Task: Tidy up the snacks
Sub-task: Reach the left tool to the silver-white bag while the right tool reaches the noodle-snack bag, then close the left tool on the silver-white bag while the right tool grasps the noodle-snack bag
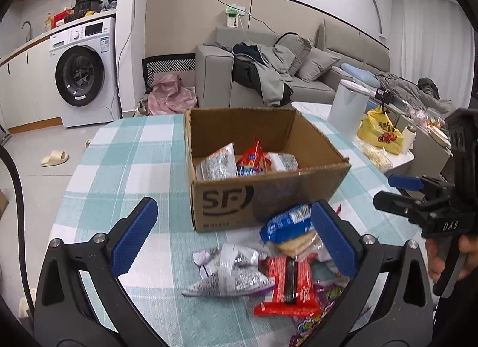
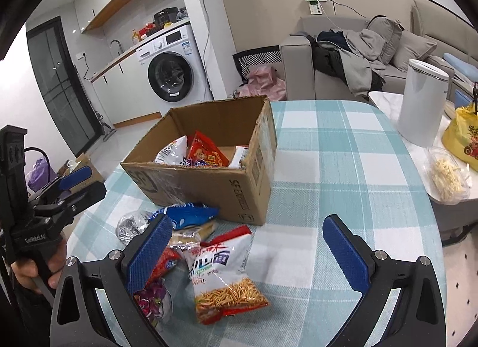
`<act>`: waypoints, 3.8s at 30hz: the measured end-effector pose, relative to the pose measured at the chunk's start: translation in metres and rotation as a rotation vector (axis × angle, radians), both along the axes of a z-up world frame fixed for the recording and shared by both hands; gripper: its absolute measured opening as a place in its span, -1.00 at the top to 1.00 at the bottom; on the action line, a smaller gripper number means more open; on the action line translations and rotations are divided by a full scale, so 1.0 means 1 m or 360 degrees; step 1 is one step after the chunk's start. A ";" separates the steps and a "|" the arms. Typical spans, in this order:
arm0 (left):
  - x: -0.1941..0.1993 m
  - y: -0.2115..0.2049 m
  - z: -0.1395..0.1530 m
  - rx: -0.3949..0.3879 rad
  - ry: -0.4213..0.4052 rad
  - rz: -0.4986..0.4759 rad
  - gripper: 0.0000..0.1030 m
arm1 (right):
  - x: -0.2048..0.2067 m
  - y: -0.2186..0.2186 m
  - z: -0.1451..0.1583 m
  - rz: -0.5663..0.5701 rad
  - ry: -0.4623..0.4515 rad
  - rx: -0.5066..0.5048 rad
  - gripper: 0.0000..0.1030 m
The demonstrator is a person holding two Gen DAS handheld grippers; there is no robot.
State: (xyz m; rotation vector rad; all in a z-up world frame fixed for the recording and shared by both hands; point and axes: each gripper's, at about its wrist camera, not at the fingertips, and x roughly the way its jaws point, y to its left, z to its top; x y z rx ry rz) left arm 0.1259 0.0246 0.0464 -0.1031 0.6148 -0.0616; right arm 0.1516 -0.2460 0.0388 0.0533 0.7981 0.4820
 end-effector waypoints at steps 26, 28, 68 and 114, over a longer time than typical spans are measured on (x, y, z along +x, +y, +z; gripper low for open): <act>0.026 -0.001 -0.045 0.0103 0.0245 -0.0030 -0.99 | -0.003 0.028 -0.038 0.0156 0.0162 -0.0308 -0.99; 0.028 0.000 -0.048 0.0114 0.0254 -0.0033 -0.99 | -0.003 0.032 -0.044 0.0183 0.0184 -0.0326 -0.99; 0.056 0.016 -0.099 0.0064 0.0541 -0.0128 -0.99 | -0.004 0.042 -0.063 0.0248 0.0199 -0.0446 -0.99; 0.051 0.006 -0.102 0.0113 0.0486 -0.0283 0.18 | -0.011 0.047 -0.057 0.0308 0.0148 -0.0424 -0.83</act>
